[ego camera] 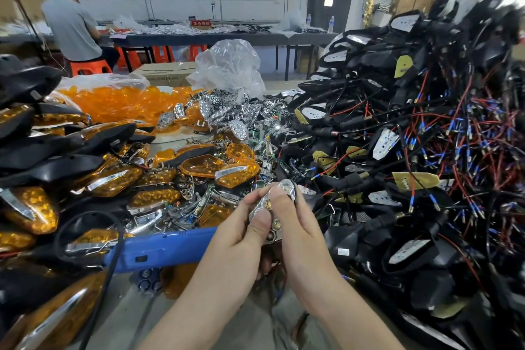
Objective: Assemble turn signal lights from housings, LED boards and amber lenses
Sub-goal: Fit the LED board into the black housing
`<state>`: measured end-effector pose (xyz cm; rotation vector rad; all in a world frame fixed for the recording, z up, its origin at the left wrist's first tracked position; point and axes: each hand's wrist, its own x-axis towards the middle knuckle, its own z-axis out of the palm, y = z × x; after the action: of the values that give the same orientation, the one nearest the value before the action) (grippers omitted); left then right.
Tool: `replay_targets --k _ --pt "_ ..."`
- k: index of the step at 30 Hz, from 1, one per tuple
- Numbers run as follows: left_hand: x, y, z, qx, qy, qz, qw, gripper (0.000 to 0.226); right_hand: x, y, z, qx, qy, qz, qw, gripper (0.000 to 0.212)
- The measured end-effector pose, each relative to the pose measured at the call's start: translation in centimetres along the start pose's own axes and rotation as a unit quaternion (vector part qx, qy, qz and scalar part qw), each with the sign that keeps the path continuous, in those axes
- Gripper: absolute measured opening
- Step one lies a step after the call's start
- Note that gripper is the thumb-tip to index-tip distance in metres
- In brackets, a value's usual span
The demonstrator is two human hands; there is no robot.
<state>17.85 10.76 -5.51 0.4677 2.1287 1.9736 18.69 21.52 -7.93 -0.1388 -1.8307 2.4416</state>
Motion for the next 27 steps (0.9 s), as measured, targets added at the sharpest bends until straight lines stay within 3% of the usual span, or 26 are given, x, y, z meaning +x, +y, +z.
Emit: replay_targets --k 5,10,17,27 --pt "0.31 -0.11 -0.03 -0.001 -0.005 0.018 1.000 0.028 0.08 -0.38 -0.33 0.021 -0.045 -0.053 0.997 0.033" --pt "0.11 0.00 0.12 0.035 -0.021 0.054 0.998 0.028 0.21 -0.49 -0.40 0.031 -0.013 -0.066 0.997 0.044" --pt "-0.18 0.32 0.05 0.002 -0.048 0.016 0.999 0.031 0.04 -0.68 -0.73 -0.010 0.018 -0.085 0.996 0.050" --pt "0.15 0.33 -0.37 0.009 -0.058 0.020 0.998 0.035 0.85 -0.10 -0.84 -0.028 0.032 -0.099 0.994 0.044"
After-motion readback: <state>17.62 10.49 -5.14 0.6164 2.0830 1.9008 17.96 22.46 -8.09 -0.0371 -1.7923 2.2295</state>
